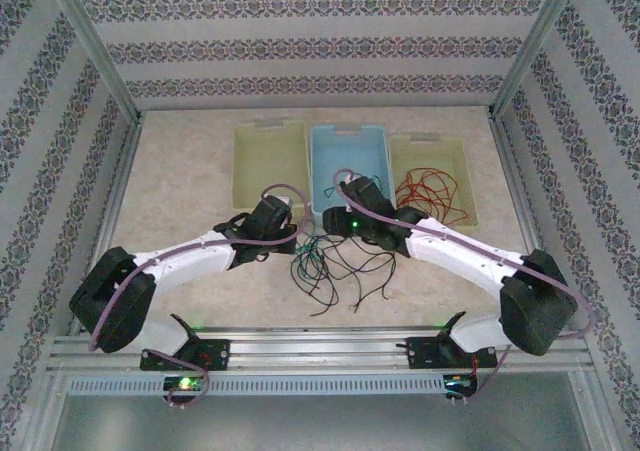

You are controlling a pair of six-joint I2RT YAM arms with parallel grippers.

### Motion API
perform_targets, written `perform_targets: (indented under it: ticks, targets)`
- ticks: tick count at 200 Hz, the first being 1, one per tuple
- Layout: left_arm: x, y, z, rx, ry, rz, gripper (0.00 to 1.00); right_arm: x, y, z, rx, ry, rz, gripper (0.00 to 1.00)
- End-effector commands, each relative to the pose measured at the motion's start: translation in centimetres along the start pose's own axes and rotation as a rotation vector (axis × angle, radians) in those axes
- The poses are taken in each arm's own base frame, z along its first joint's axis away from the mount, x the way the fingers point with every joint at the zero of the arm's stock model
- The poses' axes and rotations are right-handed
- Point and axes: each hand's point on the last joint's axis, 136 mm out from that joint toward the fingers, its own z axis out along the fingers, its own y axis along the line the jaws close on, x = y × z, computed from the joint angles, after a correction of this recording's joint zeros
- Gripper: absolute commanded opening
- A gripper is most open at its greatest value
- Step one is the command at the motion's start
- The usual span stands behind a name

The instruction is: Untangle the cables

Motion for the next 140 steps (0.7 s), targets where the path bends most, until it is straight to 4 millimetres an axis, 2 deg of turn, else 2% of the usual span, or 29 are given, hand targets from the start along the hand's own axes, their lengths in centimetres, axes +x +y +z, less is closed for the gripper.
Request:
perform_targets:
  ticks: [1, 26, 59, 70, 90, 99, 140]
  targets:
    - [-0.5, 0.2, -1.2, 0.001, -0.014, -0.005, 0.0, 3.1, 0.7, 1.6, -0.017, 0.128, -0.087, 0.51]
    - [-1.4, 0.1, -2.2, 0.003, -0.054, -0.014, 0.0, 5.8, 1.4, 3.0, -0.024, 0.231, -0.161, 0.51]
    - [-2.6, -0.4, -3.3, 0.024, -0.108, -0.04, 0.0, 9.1, 1.1, 4.0, -0.007, 0.355, -0.234, 0.5]
    - [-3.0, -0.5, -3.6, 0.031, -0.123, -0.048, 0.0, 9.7, 0.3, 4.2, 0.018, 0.371, -0.223, 0.41]
    - [-3.8, -1.0, -4.5, 0.065, -0.158, -0.058, 0.0, 10.5, -1.6, 4.4, 0.078, 0.381, -0.185, 0.11]
    - [-4.2, -1.3, -5.0, 0.085, -0.174, -0.063, 0.0, 10.6, -2.5, 4.4, 0.105, 0.38, -0.164, 0.02]
    - [-6.3, -1.9, -8.1, 0.145, -0.257, -0.076, 0.0, 12.3, -6.5, 3.6, 0.2, 0.397, -0.051, 0.0]
